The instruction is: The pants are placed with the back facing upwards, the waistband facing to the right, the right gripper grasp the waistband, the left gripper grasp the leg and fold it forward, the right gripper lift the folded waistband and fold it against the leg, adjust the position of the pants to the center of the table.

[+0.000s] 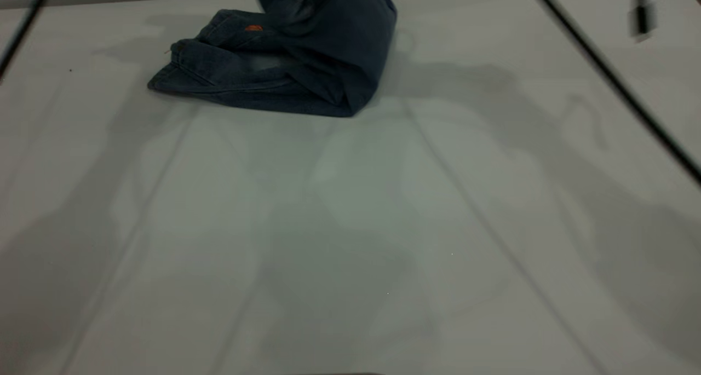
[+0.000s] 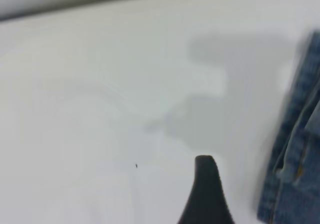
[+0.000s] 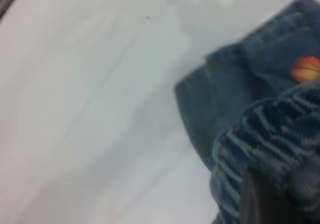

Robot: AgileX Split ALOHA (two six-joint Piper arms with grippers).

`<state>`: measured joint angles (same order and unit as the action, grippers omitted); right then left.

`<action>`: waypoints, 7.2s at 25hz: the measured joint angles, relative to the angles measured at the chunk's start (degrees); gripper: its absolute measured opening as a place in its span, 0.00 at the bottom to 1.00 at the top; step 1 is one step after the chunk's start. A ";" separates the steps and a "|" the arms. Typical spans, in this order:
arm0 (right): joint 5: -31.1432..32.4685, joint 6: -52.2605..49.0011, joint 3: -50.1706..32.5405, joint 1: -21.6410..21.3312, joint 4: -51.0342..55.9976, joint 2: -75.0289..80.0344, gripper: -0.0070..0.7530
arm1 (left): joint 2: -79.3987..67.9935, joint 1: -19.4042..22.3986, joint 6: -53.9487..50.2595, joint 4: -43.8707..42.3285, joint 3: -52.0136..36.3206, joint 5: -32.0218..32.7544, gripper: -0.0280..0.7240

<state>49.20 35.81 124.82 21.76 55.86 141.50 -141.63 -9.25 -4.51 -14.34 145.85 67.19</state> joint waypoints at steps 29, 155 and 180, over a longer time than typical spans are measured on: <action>-2.53 -11.18 2.00 -5.99 -14.53 4.04 0.76 | -1.95 -0.75 28.59 18.26 -4.58 0.00 0.71; 16.56 -25.70 -97.59 -9.09 -46.63 -138.09 0.76 | 119.72 -15.38 8.79 17.14 -117.04 -3.49 0.71; 16.55 -25.62 -97.59 -13.75 -46.00 -138.14 0.76 | 129.98 3.23 8.86 17.44 -117.63 -3.44 0.71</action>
<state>65.75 10.19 27.23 8.01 9.86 3.36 -11.65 -6.02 4.35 3.10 28.22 63.75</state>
